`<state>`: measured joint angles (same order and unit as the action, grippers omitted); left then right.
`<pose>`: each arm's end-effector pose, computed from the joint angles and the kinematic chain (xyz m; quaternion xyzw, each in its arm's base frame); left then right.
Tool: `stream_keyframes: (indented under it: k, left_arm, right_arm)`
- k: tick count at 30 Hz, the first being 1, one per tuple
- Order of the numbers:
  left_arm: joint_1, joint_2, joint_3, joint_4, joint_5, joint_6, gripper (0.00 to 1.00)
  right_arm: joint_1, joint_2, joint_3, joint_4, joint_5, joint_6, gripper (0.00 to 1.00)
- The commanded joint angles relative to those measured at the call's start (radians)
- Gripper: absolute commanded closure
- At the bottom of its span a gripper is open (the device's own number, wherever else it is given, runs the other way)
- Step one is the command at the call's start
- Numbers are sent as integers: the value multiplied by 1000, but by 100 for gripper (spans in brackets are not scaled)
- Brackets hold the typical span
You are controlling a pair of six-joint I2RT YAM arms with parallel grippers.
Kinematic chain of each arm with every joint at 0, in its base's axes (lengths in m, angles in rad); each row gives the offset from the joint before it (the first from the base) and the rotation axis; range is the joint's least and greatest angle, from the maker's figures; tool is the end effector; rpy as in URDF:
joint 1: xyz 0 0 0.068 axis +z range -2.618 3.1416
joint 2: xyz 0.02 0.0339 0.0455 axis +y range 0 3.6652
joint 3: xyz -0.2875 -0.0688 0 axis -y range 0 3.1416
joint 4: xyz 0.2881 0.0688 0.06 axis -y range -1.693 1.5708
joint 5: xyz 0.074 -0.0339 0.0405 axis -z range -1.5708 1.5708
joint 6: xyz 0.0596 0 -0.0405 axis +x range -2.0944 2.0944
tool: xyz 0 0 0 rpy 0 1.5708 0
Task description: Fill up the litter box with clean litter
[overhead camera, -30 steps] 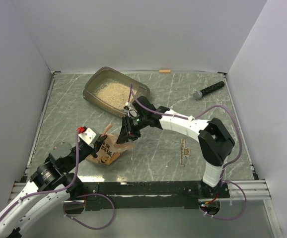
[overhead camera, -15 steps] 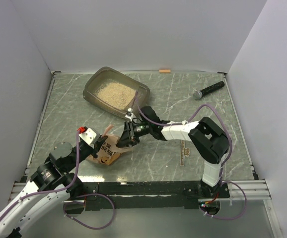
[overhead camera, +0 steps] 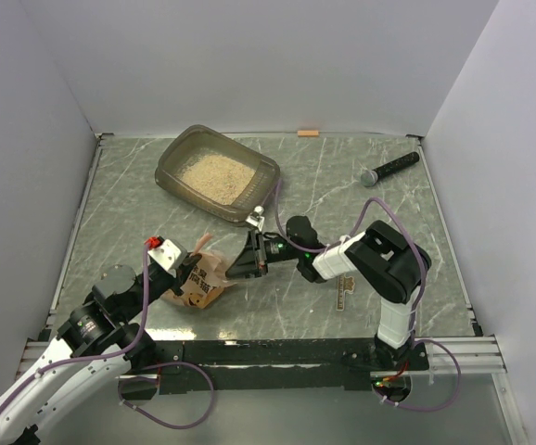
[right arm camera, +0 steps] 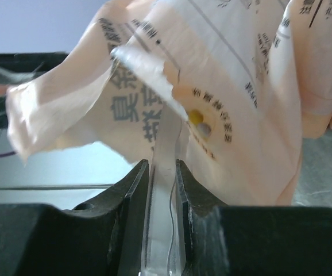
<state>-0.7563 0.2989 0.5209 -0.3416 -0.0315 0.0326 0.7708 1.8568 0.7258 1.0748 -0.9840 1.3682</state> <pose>0.1073 -0.0986 0.3042 0.2778 0.6946 -0.2239 0.6247 0.2415 0.3038 0.1482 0.1217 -0.7076 -0.6960 0.0101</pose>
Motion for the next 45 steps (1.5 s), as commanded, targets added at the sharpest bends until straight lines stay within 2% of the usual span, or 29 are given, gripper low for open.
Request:
stream_keyframes:
  k: [1, 11, 32, 45]
  left_arm:
    - [-5, 3, 8, 98, 7, -23, 99]
    - [-5, 20, 5, 105, 19, -22, 99]
    - [-5, 43, 7, 105, 10, -19, 99]
    - [-3, 28, 5, 102, 8, -22, 99]
  right_arm:
    - [-21, 13, -54, 281, -41, 84, 100]
    - [-87, 35, -138, 550, -41, 203, 100]
    - [-173, -120, -255, 560, -82, 206, 100]
    - [-174, -209, -322, 563, 16, 275, 100]
